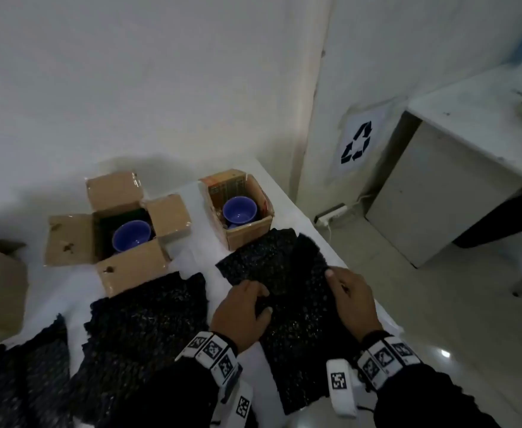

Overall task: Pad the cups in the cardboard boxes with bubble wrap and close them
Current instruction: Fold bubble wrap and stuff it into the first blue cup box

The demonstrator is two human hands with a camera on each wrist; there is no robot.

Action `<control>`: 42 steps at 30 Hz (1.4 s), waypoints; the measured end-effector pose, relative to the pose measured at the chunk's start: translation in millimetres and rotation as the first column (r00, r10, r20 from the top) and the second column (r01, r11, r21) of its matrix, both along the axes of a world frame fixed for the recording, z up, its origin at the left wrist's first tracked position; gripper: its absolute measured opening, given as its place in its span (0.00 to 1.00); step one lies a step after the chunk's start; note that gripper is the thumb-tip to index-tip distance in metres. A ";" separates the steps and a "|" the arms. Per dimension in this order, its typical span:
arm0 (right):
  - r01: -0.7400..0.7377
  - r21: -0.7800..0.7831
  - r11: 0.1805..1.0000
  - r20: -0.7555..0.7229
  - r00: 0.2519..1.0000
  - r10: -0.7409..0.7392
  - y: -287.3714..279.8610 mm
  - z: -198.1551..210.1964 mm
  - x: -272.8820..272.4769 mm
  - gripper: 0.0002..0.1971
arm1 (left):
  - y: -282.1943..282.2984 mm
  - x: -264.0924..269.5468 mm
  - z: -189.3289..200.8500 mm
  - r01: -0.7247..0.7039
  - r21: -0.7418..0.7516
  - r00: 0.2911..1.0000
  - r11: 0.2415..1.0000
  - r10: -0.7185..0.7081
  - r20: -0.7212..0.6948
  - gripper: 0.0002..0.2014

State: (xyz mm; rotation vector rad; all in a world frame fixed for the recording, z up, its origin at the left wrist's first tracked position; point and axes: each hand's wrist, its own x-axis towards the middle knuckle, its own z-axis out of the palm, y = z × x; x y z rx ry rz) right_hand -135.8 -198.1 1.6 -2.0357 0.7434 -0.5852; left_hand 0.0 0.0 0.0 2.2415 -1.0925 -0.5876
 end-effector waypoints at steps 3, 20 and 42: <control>0.184 0.151 0.971 0.044 0.980 -0.192 -7.3 10.4 -0.2 0.22 | -16.0 -3.1 -1.5 0.017 -0.042 0.991 0.999 -0.011 0.133 0.27; 0.215 0.334 0.918 0.080 0.964 -0.255 11.5 25.4 13.1 0.06 | -23.4 31.9 31.0 0.060 -0.181 0.913 0.982 0.019 0.408 0.10; -0.082 -0.063 0.995 0.243 0.965 0.095 -43.6 89.0 219.4 0.23 | -48.7 164.7 87.4 -0.358 -0.092 0.840 0.929 0.364 0.403 0.22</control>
